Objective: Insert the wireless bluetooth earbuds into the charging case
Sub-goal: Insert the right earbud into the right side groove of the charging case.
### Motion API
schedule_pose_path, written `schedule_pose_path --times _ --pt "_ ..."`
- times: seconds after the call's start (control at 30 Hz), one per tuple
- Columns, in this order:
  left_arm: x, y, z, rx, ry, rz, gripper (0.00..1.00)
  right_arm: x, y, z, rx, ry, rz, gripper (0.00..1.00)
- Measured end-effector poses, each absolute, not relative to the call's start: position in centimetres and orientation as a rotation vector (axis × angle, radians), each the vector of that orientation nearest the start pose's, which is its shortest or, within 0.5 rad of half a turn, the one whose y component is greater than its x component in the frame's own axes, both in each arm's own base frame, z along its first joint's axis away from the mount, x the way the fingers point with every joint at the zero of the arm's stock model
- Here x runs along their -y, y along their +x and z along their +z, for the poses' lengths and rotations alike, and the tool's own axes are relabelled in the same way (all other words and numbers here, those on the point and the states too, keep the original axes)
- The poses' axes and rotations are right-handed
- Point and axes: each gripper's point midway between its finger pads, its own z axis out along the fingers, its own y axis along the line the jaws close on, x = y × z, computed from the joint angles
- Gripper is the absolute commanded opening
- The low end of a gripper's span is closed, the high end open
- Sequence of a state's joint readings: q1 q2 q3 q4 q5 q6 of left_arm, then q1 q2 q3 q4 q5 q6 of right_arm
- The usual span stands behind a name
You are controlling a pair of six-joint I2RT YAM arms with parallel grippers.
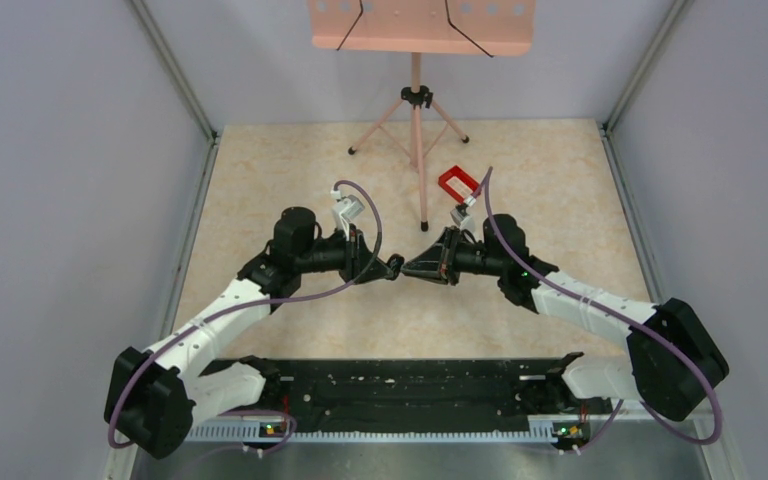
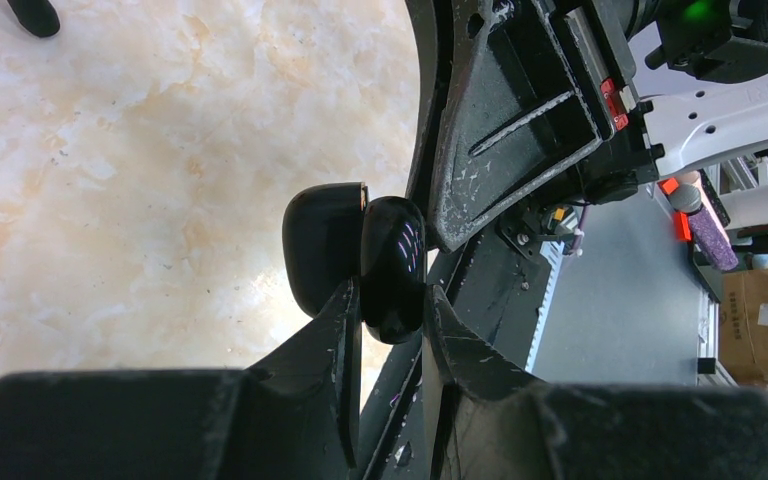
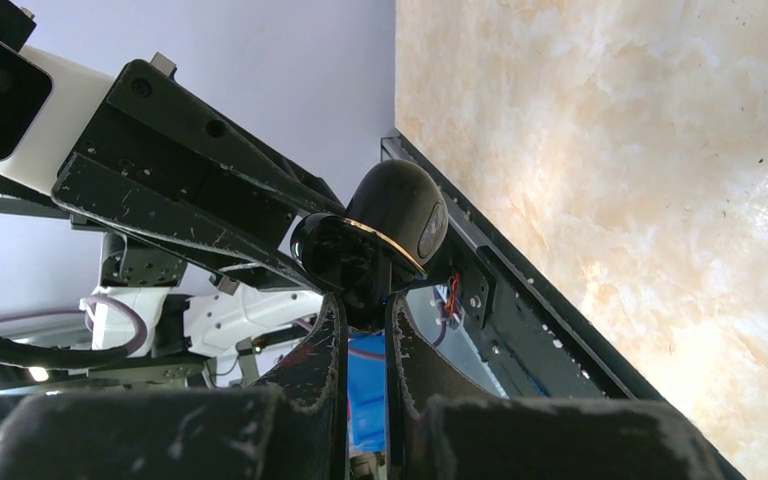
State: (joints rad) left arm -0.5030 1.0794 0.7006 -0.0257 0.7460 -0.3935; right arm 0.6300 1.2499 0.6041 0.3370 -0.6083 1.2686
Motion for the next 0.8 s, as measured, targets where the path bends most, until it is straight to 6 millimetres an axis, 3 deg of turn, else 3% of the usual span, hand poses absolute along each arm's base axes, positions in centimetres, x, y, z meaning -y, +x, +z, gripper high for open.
schedule_pose_path --times 0.8 --pt "26.29 20.59 20.09 -1.996 0.637 -1.299 0.0 -31.51 21.08 20.22 -2.262 0.209 1.735 0.0"
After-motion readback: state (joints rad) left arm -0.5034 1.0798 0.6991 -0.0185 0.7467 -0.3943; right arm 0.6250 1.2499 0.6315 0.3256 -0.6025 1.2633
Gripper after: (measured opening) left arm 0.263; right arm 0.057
